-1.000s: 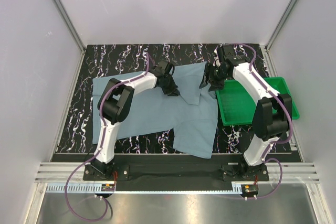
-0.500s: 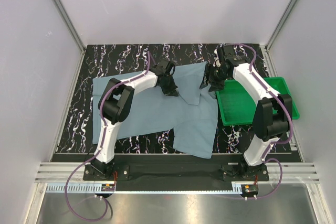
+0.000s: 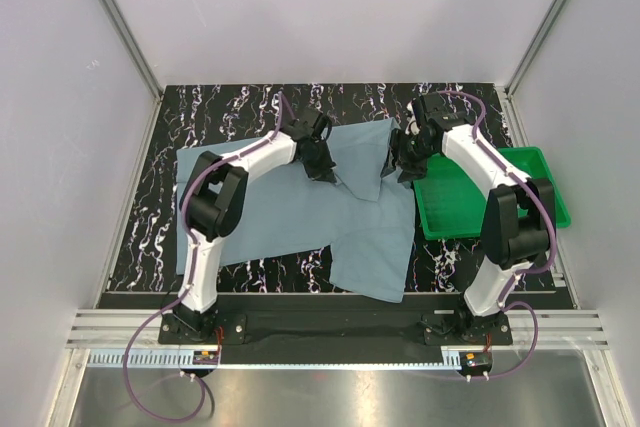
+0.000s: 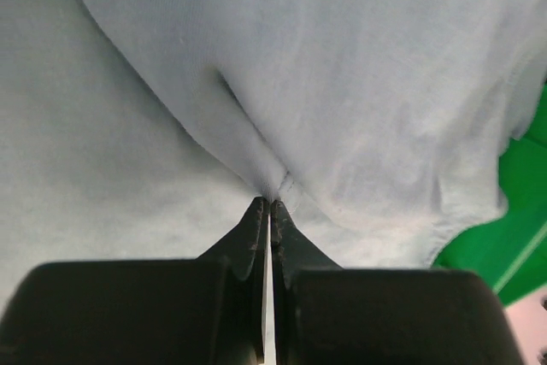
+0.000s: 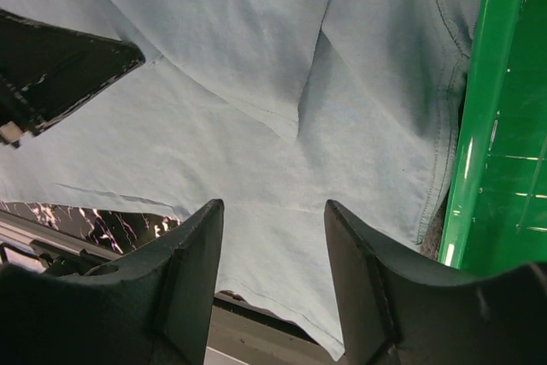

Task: Fold and stack the t-shirts
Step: Fold the tshirt

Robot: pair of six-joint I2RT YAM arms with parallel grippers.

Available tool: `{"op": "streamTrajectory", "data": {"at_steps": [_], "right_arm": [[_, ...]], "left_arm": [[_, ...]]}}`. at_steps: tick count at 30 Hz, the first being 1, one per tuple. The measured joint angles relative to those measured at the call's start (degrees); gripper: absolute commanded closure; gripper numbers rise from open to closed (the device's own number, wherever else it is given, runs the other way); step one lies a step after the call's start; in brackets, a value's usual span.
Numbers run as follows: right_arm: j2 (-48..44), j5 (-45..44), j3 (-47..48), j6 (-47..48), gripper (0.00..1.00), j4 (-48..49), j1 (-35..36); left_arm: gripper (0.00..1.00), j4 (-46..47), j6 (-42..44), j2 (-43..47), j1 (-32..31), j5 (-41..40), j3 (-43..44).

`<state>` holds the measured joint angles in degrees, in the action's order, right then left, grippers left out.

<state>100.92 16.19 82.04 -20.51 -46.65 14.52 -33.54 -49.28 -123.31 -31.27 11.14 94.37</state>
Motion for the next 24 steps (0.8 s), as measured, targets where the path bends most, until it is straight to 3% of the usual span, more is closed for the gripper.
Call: {"op": "streamTrajectory", "data": {"at_steps": [24], "right_arm": [[9.2, 7.5, -1.0, -0.3, 0.39, 3.4, 0.0]], "left_arm": [[1.0, -4.5, 3.0, 6.5, 1.3, 0.7, -10.1]]}}
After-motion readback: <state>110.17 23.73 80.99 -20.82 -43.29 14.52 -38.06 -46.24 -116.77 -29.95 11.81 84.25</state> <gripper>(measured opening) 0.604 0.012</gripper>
